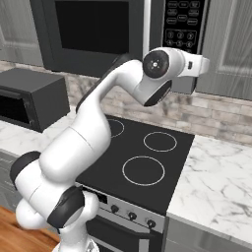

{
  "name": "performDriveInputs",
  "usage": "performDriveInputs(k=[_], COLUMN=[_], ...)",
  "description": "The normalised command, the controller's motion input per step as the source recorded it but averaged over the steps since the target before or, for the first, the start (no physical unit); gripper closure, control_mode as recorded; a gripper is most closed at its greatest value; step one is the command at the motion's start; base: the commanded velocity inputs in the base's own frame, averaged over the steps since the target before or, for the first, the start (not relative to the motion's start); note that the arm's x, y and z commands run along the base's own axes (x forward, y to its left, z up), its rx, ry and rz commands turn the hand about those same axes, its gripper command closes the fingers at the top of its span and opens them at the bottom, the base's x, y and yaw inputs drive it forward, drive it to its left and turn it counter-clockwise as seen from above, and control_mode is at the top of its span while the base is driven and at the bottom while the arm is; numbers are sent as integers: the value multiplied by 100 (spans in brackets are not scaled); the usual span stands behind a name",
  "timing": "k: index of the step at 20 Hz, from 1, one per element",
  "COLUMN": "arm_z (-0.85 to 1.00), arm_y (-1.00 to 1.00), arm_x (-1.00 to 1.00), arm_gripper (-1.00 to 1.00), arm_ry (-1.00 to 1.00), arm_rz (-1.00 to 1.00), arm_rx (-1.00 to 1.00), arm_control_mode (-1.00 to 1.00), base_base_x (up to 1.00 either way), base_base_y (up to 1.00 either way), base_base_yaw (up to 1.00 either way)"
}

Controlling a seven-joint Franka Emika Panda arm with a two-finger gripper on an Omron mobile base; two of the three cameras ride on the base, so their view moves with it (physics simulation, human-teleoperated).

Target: Transport the chicken drumstick from the fridge to the microwave and turn on the microwave.

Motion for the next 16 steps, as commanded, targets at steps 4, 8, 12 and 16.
performDriveInputs(k=[4,8,12,16], arm_z=[0,0,0,0], arm_y=[-31,-21,-6,-9], arm_x=[0,0,0,0], arm_gripper=[-100,-100,-100,-100], arm_ry=[0,0,0,0], arm_rz=[0,0,0,0], arm_rx=[0,0,0,0], arm_control_mode=[-100,-100,-100,-100], base_base_x=[0,0,0,0], base_base_y=[0,0,0,0], base_base_yaw=[0,0,0,0])
